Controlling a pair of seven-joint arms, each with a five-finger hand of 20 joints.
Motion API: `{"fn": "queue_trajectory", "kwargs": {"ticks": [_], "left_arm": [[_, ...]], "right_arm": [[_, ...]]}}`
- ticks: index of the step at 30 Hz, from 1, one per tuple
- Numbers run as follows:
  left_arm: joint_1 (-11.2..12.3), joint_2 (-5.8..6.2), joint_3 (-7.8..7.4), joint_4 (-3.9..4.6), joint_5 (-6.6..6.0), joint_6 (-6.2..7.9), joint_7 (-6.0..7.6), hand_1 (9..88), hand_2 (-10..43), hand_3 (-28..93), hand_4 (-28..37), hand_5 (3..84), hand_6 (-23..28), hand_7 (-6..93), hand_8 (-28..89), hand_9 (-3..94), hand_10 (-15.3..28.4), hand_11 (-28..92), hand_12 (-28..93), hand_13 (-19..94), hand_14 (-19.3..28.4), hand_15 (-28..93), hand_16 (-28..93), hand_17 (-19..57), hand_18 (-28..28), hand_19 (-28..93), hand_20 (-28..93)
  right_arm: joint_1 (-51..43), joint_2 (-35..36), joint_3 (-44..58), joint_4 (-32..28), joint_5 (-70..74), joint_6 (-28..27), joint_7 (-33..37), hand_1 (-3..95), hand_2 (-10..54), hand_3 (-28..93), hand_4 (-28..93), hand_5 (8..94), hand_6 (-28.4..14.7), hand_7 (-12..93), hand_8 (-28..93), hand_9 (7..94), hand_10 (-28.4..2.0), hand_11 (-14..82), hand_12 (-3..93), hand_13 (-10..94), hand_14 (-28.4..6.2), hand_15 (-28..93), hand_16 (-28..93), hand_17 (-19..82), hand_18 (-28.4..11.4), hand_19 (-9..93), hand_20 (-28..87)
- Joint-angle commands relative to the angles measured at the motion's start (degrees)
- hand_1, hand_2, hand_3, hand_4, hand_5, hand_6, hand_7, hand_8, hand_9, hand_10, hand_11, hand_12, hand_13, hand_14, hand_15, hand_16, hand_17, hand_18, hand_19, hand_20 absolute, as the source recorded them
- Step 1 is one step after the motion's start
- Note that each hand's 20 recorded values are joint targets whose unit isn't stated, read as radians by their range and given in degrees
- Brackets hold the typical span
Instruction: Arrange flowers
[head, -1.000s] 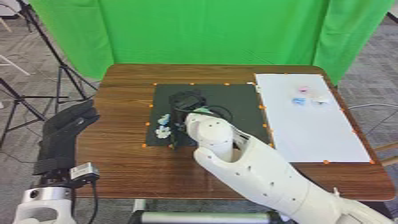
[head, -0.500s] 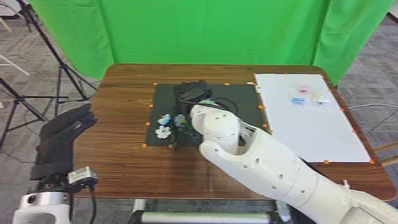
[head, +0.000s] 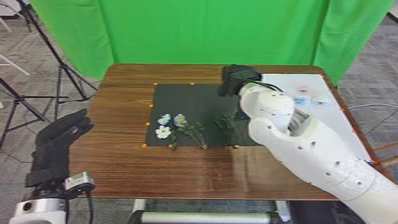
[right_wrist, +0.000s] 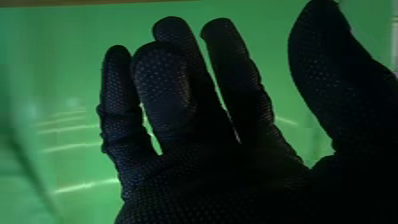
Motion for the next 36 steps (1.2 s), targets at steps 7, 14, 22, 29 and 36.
{"fn": "queue_trajectory", "kwargs": {"ticks": [7, 14, 22, 29, 36], "left_arm": [[0.31, 0.80, 0.63, -0.63, -0.81, 1.05, 0.70, 26.9, 2.8, 80, -18.7, 40.0, 10.6, 20.4, -12, 31.3, 18.9, 42, 10, 19, 23.8, 66, -16, -13.0, 18.7, 51, 12], [0.08, 0.96, 0.96, -0.61, -0.98, 1.21, 1.15, 26.9, 2.8, 80, -18.8, 40.0, 10.6, 20.4, -12, 31.3, 18.9, 42, 10, 19, 23.8, 66, -16, -13.0, 18.6, 51, 13], [-0.48, 1.72, 1.52, -0.38, -1.73, 1.57, 2.02, 26.9, 2.8, 80, -18.7, 40.0, 10.6, 20.4, -12, 31.3, 18.9, 42, 10, 19, 23.8, 66, -16, -13.0, 18.6, 51, 13], [-1.05, 2.14, 2.22, -0.13, -2.23, 1.77, 2.80, 26.9, 2.7, 80, -18.6, 39.9, 10.6, 20.4, -12, 31.3, 18.9, 42, 10, 19, 23.8, 66, -16, -13.0, 18.7, 51, 13], [-1.60, 1.80, 2.39, -0.01, -1.66, 1.22, 2.43, 27.0, 2.7, 80, -18.6, 39.9, 10.6, 20.3, -12, 31.3, 18.9, 42, 10, 19, 23.8, 66, -16, -13.0, 18.6, 51, 13]], "right_arm": [[-3.89, 9.70, 7.17, 4.03, 3.61, 2.01, 6.12, 33.3, -5.4, 85, -24, 53.9, -9.7, 20, -12, 52.8, -23.0, 34.3, 19.4, 58, -15.0, 84, 15, 17, -26.4, 80, 16], [-2.71, 12.09, 6.76, 7.40, 6.58, 4.48, 8.36, 32.9, -5.2, 85, -25, 53.2, -9.8, 21, -12, 52.4, -22.9, 34.5, 19.2, 58, -14.9, 84, 14, 17, -26.2, 80, 15], [-0.26, 13.35, 4.40, 9.77, 7.36, 6.23, 9.36, 32.5, -5.1, 85, -25, 52.3, -9.9, 21, -12, 52.0, -22.9, 34.4, 19.0, 58, -14.9, 84, 14, 17, -26.0, 81, 14], [1.14, 13.21, 3.47, 12.01, 7.13, 6.41, 9.68, 32.4, -5.2, 85, -25, 52.1, -9.8, 21, -12, 51.6, -22.9, 33.9, 18.8, 58, -14.9, 84, 14, 17, -25.8, 81, 14], [1.66, 14.59, 3.14, 13.30, 7.78, 6.81, 10.27, 32.4, -5.4, 86, -25, 51.2, -10.0, 20, -12, 51.0, -23.1, 33.1, 18.5, 57, -14.8, 84, 14, 17, -25.7, 81, 14]]}}
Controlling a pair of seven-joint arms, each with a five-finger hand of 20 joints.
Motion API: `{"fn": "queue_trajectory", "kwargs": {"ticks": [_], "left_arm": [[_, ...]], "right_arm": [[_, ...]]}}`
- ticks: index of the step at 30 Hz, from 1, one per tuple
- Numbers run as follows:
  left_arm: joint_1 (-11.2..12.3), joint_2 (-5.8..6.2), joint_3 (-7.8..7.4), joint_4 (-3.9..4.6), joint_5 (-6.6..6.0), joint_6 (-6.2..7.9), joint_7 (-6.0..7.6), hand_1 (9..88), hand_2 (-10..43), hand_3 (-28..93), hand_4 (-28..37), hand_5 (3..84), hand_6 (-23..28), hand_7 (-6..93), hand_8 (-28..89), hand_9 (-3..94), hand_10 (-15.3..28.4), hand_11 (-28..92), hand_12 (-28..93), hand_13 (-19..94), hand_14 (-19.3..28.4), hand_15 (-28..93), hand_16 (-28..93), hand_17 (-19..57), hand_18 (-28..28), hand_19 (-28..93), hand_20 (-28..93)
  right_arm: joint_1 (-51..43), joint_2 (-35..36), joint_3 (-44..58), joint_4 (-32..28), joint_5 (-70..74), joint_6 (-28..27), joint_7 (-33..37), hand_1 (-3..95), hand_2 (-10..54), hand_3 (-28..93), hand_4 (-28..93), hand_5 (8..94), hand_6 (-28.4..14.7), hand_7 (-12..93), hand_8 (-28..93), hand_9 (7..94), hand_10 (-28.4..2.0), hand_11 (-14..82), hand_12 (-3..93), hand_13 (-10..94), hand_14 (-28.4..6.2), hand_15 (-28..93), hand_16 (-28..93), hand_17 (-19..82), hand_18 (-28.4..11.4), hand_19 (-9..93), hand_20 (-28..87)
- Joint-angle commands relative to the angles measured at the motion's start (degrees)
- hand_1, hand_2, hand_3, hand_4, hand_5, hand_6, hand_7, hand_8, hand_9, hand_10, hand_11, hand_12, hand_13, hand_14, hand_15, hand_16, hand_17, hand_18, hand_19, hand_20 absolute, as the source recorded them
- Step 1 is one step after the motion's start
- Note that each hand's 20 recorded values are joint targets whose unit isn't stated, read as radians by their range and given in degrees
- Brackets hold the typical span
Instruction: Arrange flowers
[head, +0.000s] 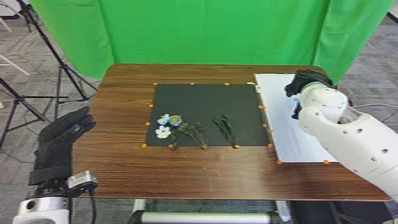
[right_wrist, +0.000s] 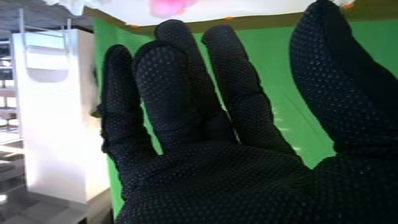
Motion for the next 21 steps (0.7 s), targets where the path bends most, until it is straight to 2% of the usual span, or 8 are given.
{"fn": "queue_trajectory", "kwargs": {"ticks": [1, 9, 11, 13, 14, 16, 19, 21], "left_arm": [[-0.33, -0.16, 0.23, 0.07, 0.26, -0.09, -0.09, 27.1, 2.7, 80, -18.6, 39.9, 10.6, 20.3, -12, 31.3, 18.9, 42, 10, 19, 23.8, 66, -16, -13.0, 18.6, 51, 13], [0.11, 0.11, 0.31, 0.01, -0.48, 0.39, 0.66, 27.0, 2.7, 80, -18.3, 40.0, 10.6, 20.3, -12, 31.3, 18.9, 42, 10, 19, 23.8, 66, -16, -13.0, 18.6, 51, 13], [-0.08, 0.08, 0.46, 0.12, -0.37, 0.12, 0.55, 27.0, 2.7, 80, -18.2, 39.9, 10.6, 20.3, -12, 31.3, 18.9, 42, 10, 19, 23.8, 66, -16, -13.0, 18.6, 51, 13], [0.41, 0.00, 0.15, -0.03, -0.26, 0.28, 0.39, 27.1, 2.7, 80, -18.2, 39.9, 10.6, 20.3, -12, 31.4, 18.9, 42, 10, 19, 23.8, 66, -16, -13.0, 18.6, 51, 13], [0.12, 0.14, 0.48, 0.11, -0.67, 0.32, 0.72, 27.1, 2.7, 80, -18.3, 39.9, 10.6, 20.3, -12, 31.4, 18.9, 42, 10, 19, 23.8, 66, -16, -13.0, 18.6, 51, 13], [-0.09, -0.19, 0.78, 0.16, -0.53, 0.13, 0.55, 27.1, 2.7, 80, -18.2, 39.9, 10.6, 20.4, -12, 31.3, 19.0, 42, 10, 19, 23.8, 66, -16, -13.0, 18.6, 51, 13], [-1.03, 0.33, 1.51, 0.35, -0.70, 0.20, 0.68, 27.1, 2.7, 80, -18.3, 40.0, 10.6, 20.4, -12, 31.4, 18.9, 42, 10, 19, 23.8, 66, -16, -13.0, 18.6, 51, 13], [-0.99, 0.35, 1.39, 0.28, -0.64, 0.23, 0.70, 27.1, 2.7, 80, -18.3, 40.0, 10.6, 20.4, -12, 31.4, 19.0, 42, 10, 19, 23.8, 66, -16, -13.0, 18.6, 51, 13]], "right_arm": [[0.58, 2.13, 0.63, 1.24, 0.15, 0.46, 1.26, 32.4, -5.5, 86, -25, 51.1, -10.1, 20, -12, 50.8, -23.1, 32.9, 18.5, 57, -14.8, 84, 14, 17, -25.7, 81, 14], [-0.62, 2.58, 2.25, 2.27, 0.13, 0.02, 1.74, 32.4, -5.6, 86, -25, 50.6, -10.1, 20, -12, 50.5, -23.3, 31.8, 18.2, 57, -14.8, 84, 14, 17, -25.6, 81, 14], [-0.30, 2.95, 1.68, 2.41, 0.80, 0.49, 2.44, 32.4, -5.7, 86, -25, 50.6, -10.1, 20, -12, 50.5, -23.3, 31.6, 18.1, 57, -14.8, 84, 14, 17, -25.7, 81, 14], [-1.75, 0.99, 4.29, 2.56, -0.85, -1.81, 0.67, 32.4, -5.7, 86, -25, 50.4, -10.0, 20, -12, 50.5, -23.3, 31.5, 18.1, 57, -14.9, 84, 14, 17, -25.7, 81, 14], [-2.51, 0.48, 5.15, 2.39, -2.05, -1.88, -0.02, 32.4, -5.7, 86, -25, 50.4, -10.0, 20, -12, 50.5, -23.3, 31.5, 18.1, 57, -14.8, 84, 14, 17, -25.6, 81, 14], [-1.87, -0.32, 4.19, 2.98, -1.61, -2.05, -0.03, 32.4, -5.7, 86, -25, 50.4, -9.8, 20, -12, 50.4, -23.3, 31.5, 18.2, 57, -14.8, 84, 14, 17, -25.6, 81, 14], [-1.52, -1.11, 3.67, 3.66, -1.62, -2.62, -0.20, 32.4, -5.8, 86, -25, 50.4, -9.7, 20, -12, 50.4, -23.3, 31.4, 18.2, 57, -14.8, 84, 14, 17, -25.6, 81, 14], [-1.34, -2.00, 3.83, 4.43, -1.71, -3.20, -0.61, 32.4, -5.8, 86, -25, 50.4, -9.7, 20, -12, 50.5, -23.3, 31.3, 18.1, 57, -14.8, 84, 14, 17, -25.5, 81, 14]]}}
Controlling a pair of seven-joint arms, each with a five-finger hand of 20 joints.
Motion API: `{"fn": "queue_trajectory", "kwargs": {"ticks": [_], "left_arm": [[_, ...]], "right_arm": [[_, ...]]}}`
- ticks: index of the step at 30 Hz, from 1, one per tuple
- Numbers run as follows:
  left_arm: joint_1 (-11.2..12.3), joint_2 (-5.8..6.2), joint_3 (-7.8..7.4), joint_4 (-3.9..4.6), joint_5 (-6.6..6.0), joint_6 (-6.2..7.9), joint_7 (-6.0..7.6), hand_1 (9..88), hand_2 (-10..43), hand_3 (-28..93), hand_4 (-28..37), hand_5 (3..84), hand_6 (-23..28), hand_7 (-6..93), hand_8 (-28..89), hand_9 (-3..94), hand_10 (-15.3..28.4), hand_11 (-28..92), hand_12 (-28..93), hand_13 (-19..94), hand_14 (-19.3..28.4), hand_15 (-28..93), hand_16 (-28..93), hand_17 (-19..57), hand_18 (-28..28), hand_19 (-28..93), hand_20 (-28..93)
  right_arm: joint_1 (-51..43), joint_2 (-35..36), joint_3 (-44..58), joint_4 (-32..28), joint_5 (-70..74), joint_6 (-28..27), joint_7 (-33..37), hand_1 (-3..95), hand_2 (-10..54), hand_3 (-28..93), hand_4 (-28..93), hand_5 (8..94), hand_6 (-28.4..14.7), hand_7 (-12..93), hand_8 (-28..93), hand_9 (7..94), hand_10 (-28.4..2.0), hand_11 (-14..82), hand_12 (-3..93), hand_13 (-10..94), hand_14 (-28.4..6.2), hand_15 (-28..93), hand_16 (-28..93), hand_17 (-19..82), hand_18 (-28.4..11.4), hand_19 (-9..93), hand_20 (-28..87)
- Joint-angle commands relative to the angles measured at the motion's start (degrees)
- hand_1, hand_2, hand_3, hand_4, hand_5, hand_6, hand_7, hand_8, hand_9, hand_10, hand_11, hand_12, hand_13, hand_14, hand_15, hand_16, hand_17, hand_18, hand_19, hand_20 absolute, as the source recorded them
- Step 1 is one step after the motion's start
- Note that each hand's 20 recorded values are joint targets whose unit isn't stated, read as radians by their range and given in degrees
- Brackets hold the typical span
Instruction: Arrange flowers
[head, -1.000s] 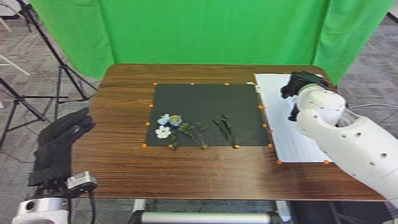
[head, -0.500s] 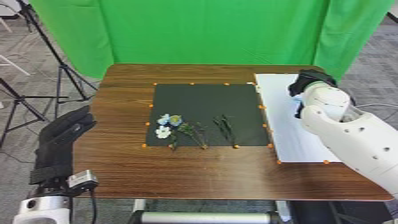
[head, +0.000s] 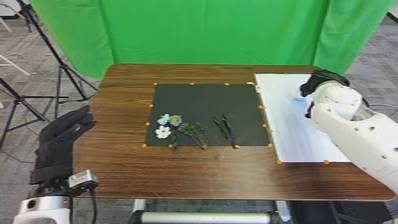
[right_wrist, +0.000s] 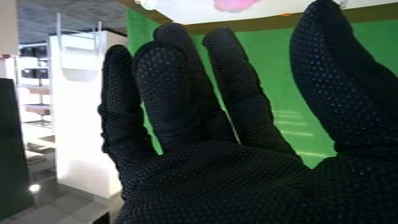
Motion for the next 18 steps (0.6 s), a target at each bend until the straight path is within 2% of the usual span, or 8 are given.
{"fn": "queue_trajectory", "kwargs": {"ticks": [1, 2, 3, 9, 18], "left_arm": [[-0.70, 0.13, 0.94, 0.29, -0.21, 0.05, 0.17, 27.1, 2.7, 80, -18.2, 40.0, 10.6, 20.4, -12, 31.4, 19.0, 42, 10, 19, 23.8, 66, -16, -13.0, 18.6, 51, 13], [-0.57, 0.09, 0.95, 0.23, -0.36, 0.26, 0.43, 27.1, 2.7, 80, -18.2, 39.9, 10.6, 20.5, -12, 31.4, 18.9, 42, 10, 19, 23.8, 66, -16, -13.0, 18.6, 51, 13], [-0.46, -0.17, 0.77, 0.17, -0.14, 0.10, 0.05, 27.1, 2.7, 80, -18.2, 39.9, 10.6, 20.5, -12, 31.4, 18.9, 42, 10, 19, 23.8, 66, -16, -13.0, 18.6, 51, 13], [-0.61, -0.76, 0.66, 0.29, 0.06, -0.24, -0.25, 27.2, 2.8, 80, -18.1, 39.9, 10.6, 20.5, -12, 31.3, 19.0, 42, 10, 19, 23.8, 66, -16, -13.0, 18.6, 51, 13], [-0.12, -0.97, 0.48, 0.20, -0.31, -0.16, 0.14, 27.3, 2.7, 81, -17.9, 40.0, 10.6, 20.5, -12, 31.4, 19.0, 42, 10, 19, 23.8, 66, -16, -13.0, 18.6, 51, 13]], "right_arm": [[0.72, -3.22, -1.38, 2.31, -1.25, -1.95, -0.96, 32.4, -5.8, 86, -25, 50.3, -9.6, 20, -12, 50.5, -23.3, 31.2, 18.1, 57, -14.8, 84, 14, 17, -25.5, 80, 14], [0.88, -3.62, -1.39, 2.74, -1.40, -2.31, -1.30, 32.4, -5.8, 86, -25, 50.2, -9.5, 20, -12, 50.5, -23.3, 31.1, 18.0, 57, -14.8, 84, 14, 17, -25.6, 81, 14], [0.43, -4.07, -0.82, 2.91, -1.53, -2.77, -1.47, 32.4, -5.8, 86, -25, 50.2, -9.5, 20, -12, 50.5, -23.3, 31.0, 18.0, 57, -14.8, 84, 14, 17, -25.6, 81, 14], [0.01, -5.37, -0.66, 4.32, -2.11, -3.01, -1.83, 32.5, -5.7, 86, -25, 50.0, -9.1, 20, -12, 50.6, -23.2, 30.9, 18.0, 57, -14.8, 84, 14, 17, -25.6, 80, 14], [-1.34, -6.38, 1.41, 5.86, -2.99, -4.80, -1.92, 32.5, -5.7, 86, -25, 49.3, -8.7, 19, -13, 50.7, -23.1, 30.9, 18.1, 57, -14.7, 84, 14, 17, -25.7, 80, 14]]}}
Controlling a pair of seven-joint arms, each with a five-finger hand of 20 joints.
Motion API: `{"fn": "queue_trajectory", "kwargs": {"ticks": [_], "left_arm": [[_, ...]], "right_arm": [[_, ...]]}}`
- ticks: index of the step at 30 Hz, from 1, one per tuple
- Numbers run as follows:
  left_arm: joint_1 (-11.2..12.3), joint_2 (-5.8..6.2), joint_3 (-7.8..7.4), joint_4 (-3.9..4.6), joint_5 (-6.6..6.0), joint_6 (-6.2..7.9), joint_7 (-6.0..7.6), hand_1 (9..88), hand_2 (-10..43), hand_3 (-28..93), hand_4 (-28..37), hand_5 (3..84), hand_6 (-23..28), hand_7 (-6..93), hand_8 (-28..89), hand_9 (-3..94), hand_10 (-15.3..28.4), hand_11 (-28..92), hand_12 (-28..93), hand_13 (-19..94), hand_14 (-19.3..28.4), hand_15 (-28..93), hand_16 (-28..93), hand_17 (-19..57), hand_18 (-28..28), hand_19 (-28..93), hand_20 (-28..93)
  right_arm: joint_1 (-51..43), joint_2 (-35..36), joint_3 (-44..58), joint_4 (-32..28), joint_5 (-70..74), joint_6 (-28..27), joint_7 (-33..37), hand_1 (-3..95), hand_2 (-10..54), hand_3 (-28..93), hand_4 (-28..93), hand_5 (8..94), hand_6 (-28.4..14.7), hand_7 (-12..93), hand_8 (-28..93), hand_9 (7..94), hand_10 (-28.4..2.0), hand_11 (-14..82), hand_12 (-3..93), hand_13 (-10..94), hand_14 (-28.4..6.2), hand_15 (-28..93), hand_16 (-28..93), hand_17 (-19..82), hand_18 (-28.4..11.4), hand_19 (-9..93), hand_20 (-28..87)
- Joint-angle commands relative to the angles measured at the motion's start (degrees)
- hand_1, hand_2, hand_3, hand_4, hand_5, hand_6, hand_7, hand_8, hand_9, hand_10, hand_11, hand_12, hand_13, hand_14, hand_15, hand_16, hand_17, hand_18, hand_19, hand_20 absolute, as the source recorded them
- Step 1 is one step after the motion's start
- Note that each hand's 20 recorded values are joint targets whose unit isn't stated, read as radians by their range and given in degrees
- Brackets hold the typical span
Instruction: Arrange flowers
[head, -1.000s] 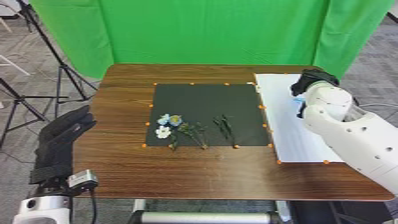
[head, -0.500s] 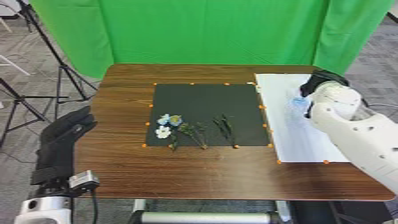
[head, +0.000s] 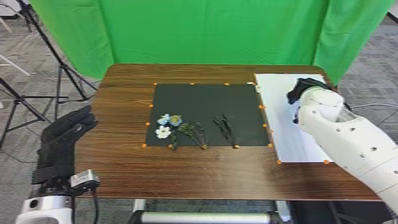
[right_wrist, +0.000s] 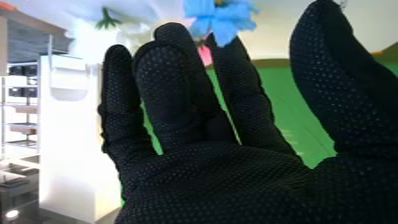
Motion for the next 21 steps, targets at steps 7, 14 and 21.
{"fn": "queue_trajectory", "kwargs": {"ticks": [7, 14, 21], "left_arm": [[0.73, -0.50, -0.12, -0.05, -0.48, 0.12, 0.41, 27.3, 2.7, 81, -17.8, 40.0, 10.6, 20.5, -12, 31.4, 18.8, 42, 10, 19, 23.8, 66, -17, -13.0, 18.6, 51, 13], [0.50, -0.73, -0.17, 0.05, -0.33, -0.15, 0.26, 27.2, 2.7, 81, -17.5, 40.0, 10.5, 20.6, -12, 31.4, 18.9, 42, 10, 19, 23.8, 66, -16, -13.0, 18.6, 51, 13], [0.42, -0.57, -0.08, 0.06, -0.21, -0.14, 0.08, 27.2, 2.8, 81, -17.3, 40.0, 10.6, 20.6, -12, 31.4, 19.0, 42, 10, 19, 23.8, 66, -16, -13.0, 18.7, 51, 13]], "right_arm": [[-2.27, -1.07, 2.32, 1.85, -2.11, -1.57, -0.18, 33.0, -5.9, 86, -26, 49.8, -9.2, 18, -12, 51.3, -21.9, 31.5, 18.1, 58, -14.3, 84, 14, 17, -25.6, 80, 14], [-1.26, 0.04, -1.71, 2.28, -4.30, 3.08, 0.02, 39.7, -6.5, 83, -27, 59.3, -6.0, 23, -13, 61.7, -16.7, 33.8, 17.2, 64, -11.2, 83, 15, 20, -23.8, 80, 14], [-0.33, 0.75, -4.63, 2.91, -6.45, 6.29, 0.77, 52.7, -7.3, 72, -28, 71.8, -1.9, 31, -2, 79.9, -9.4, 21.5, 31.8, 71, -8.4, 80, 19, 23, -22.3, 83, 10]]}}
